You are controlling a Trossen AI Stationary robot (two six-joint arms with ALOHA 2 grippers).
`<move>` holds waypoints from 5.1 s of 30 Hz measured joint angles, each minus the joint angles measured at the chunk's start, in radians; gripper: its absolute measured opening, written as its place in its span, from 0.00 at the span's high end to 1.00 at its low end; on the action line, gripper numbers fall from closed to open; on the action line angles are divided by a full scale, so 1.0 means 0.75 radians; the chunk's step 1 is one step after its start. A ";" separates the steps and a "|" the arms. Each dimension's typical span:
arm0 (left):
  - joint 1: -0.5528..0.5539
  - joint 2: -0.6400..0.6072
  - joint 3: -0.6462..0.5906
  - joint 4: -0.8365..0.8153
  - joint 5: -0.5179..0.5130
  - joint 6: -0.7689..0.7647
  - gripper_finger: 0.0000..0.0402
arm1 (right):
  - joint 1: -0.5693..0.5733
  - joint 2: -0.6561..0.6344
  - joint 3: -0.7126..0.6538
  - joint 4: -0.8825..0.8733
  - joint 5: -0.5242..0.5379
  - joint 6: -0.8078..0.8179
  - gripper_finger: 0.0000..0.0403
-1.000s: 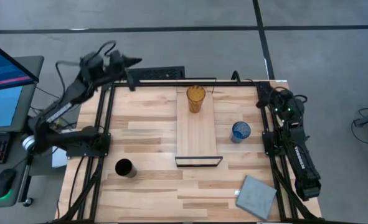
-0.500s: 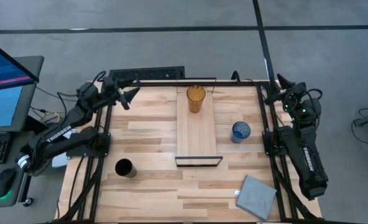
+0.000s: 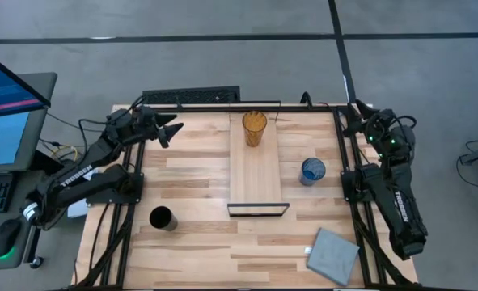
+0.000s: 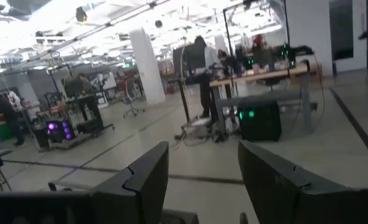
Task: Stack small to large cups/mugs on shelf
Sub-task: Put the black cup on the shelf
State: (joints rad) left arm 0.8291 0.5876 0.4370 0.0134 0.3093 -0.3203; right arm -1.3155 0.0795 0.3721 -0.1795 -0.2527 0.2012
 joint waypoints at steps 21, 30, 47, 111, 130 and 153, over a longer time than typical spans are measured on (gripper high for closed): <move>-0.029 -0.053 0.312 -0.533 0.447 -0.076 0.27 | -0.001 0.000 0.000 -0.163 0.086 -0.070 0.47; -0.029 -0.051 0.311 -0.576 0.068 -0.034 0.27 | -0.001 0.000 0.000 -0.258 0.134 -0.059 0.47; -0.029 0.049 0.311 -0.603 -0.145 -0.034 0.27 | -0.001 0.000 -0.001 -0.280 0.134 -0.069 0.47; -1.223 0.933 1.174 -2.117 -0.065 -0.178 0.38 | -0.001 0.000 -0.001 -0.282 0.199 -0.129 0.47; -1.503 1.002 0.986 -1.870 -0.131 -0.291 0.38 | 0.000 0.000 -0.001 -0.284 0.198 -0.128 0.47; -1.585 1.002 0.704 -1.727 -0.147 -0.383 0.48 | 0.000 0.000 -0.001 -0.284 0.199 -0.128 0.47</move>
State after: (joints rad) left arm -0.3599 1.3392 0.9648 -1.2819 0.1990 -0.6073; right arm -1.3159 0.0795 0.3714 -0.3923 -0.1036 0.1055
